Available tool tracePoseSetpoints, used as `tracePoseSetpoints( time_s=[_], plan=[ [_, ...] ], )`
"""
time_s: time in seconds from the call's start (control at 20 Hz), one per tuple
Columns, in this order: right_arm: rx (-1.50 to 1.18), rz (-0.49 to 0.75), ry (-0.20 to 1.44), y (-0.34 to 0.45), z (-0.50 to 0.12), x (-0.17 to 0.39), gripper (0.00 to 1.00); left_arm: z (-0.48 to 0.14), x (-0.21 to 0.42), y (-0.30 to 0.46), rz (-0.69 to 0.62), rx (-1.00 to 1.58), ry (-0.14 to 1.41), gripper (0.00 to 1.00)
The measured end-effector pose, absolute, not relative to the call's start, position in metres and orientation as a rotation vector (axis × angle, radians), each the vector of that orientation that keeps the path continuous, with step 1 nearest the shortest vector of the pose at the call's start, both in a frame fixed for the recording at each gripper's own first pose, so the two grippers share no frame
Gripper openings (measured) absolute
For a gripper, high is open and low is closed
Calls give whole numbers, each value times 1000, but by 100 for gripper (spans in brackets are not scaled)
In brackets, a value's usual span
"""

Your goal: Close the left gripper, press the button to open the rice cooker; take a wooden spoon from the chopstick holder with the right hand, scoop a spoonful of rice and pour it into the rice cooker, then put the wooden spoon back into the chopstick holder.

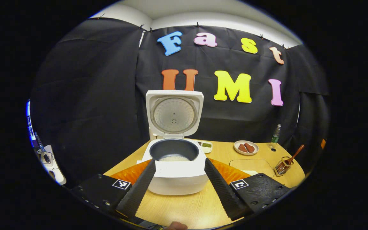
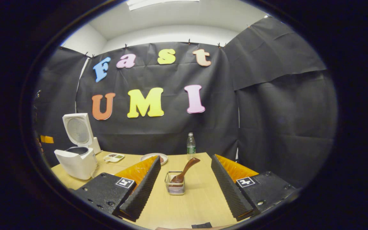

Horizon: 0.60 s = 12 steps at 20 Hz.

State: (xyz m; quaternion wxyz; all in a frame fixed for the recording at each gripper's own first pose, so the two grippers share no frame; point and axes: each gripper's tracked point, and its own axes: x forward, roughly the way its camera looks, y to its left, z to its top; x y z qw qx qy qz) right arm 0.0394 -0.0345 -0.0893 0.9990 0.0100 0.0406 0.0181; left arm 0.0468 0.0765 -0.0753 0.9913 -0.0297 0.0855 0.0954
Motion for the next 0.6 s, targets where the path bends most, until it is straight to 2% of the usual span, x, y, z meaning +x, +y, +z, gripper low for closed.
tracePoseSetpoints(
  time_s=[0.45, 0.6],
  plan=[
    [38, 51, 167, -39, -142, 105, 100, -69, -13, 16, 108, -53, 6, 94],
    [63, 91, 228, -30, -172, 136, 100, -80, -30, 5, 93, -56, -17, 94]
  ],
)
